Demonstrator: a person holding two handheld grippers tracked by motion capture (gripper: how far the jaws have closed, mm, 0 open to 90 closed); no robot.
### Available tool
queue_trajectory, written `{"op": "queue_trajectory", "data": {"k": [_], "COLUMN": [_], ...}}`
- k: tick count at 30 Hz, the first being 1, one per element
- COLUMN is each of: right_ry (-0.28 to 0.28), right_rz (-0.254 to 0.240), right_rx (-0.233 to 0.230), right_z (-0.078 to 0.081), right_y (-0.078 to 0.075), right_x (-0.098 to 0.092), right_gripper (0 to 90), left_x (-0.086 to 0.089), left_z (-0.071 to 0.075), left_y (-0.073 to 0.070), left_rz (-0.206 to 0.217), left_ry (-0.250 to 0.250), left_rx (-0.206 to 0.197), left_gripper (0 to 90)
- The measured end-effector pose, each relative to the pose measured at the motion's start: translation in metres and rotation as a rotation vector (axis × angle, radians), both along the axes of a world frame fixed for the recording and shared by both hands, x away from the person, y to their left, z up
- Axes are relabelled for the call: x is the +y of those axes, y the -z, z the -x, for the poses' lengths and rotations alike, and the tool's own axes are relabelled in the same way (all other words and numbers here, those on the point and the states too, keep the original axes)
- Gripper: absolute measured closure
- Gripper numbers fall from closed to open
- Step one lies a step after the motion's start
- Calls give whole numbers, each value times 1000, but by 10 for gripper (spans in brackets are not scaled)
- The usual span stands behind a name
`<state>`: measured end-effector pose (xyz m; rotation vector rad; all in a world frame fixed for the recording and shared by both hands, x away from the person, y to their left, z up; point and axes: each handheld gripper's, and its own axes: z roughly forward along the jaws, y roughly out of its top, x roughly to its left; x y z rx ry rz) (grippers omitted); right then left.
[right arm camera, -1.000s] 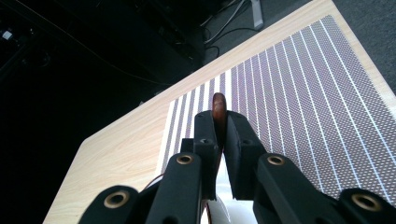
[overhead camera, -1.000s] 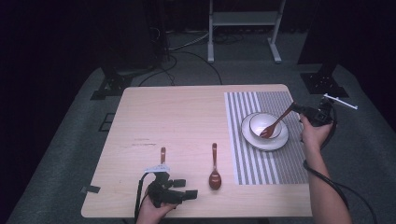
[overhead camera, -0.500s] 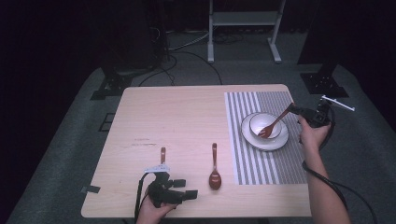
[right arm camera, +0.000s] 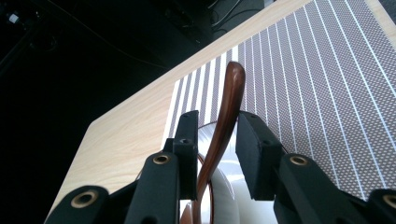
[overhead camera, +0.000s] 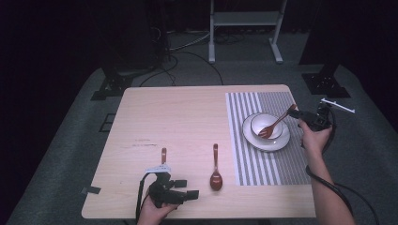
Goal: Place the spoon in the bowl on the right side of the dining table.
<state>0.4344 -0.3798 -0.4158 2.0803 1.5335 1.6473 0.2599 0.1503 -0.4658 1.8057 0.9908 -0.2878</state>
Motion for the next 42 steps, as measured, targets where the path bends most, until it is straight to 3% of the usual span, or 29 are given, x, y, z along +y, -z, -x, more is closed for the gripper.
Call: {"op": "queue_trajectory", "data": {"k": [18, 30, 42], "right_ry": [-47, -96, -166], "right_rz": [11, 26, 73], "right_rx": [13, 20, 21], "right_z": [13, 22, 32], "right_y": [5, 4, 2], "right_x": [2, 13, 25], "right_gripper": [653, 577, 548], "left_x": [2, 2, 2], "left_z": [-1, 1, 1], "left_y": [-1, -1, -1], "left_rz": [-2, 2, -2], "left_ry": [-3, -7, -8], "left_rx": [-2, 0, -5], "left_gripper": [93, 93, 93]}}
